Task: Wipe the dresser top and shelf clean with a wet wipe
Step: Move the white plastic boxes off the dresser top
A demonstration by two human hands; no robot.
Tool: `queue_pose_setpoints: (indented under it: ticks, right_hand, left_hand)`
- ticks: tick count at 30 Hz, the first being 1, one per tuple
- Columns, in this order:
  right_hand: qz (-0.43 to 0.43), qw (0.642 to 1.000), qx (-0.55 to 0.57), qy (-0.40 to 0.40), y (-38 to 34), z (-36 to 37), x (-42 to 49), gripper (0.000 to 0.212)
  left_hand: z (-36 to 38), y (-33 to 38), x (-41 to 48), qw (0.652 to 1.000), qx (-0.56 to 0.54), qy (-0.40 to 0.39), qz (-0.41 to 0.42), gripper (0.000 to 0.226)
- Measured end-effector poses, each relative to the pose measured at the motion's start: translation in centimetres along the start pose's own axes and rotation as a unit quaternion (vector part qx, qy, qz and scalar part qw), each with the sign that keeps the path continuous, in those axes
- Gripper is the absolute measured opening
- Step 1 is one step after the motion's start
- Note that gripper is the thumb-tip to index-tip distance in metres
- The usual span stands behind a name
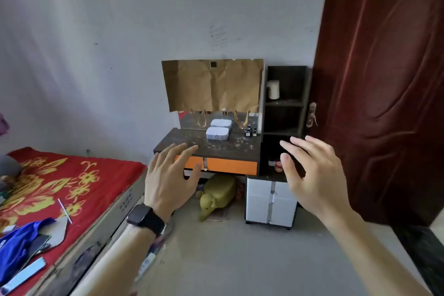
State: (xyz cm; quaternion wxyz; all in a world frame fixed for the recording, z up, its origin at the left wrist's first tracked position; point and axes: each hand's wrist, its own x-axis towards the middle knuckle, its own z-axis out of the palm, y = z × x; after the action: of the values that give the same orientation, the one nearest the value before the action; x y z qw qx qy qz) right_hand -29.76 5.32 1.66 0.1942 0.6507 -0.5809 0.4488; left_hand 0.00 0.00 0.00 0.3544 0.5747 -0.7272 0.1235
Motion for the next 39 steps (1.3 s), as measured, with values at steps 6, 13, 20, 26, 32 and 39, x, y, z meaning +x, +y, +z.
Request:
queue_pose_setpoints:
  ticks: [6, 13, 20, 26, 32, 39]
  right_hand:
    - [0.034, 0.995, -0.01, -0.092, 2.8, 6.7, -3.3, 0.039]
    - [0.05, 0.984, -0.011, -0.169, 5.0, 16.3, -2.3, 0.043]
    - [0.069, 0.973, -0.032, -0.218, 6.2, 26.8, 3.6, 0.049]
    - [0.081, 0.967, -0.039, -0.238, 7.4, 34.7, 7.0, 0.048]
    - [0.099, 0.955, -0.031, -0.278, 10.1, 42.6, 10.0, 0.05]
    - [0.099, 0.942, -0.03, -0.318, 15.7, 53.5, 15.3, 0.052]
  left_hand:
    - [6.3, -2.2, -2.3, 0.991, 0.044, -0.12, -0.049, 0.05]
    - [13.5, -5.7, 0.5, 0.986, 0.028, -0.149, -0.069, 0.043]
    - [20.8, -11.7, 9.3, 0.98, 0.026, -0.183, -0.077, 0.046]
    - [26.6, -16.4, 15.4, 0.975, 0.016, -0.205, -0.082, 0.04]
    - [33.4, -20.5, 20.5, 0.965, 0.019, -0.246, -0.092, 0.048]
    - [43.1, -23.4, 27.8, 0.957, 0.038, -0.265, -0.114, 0.041]
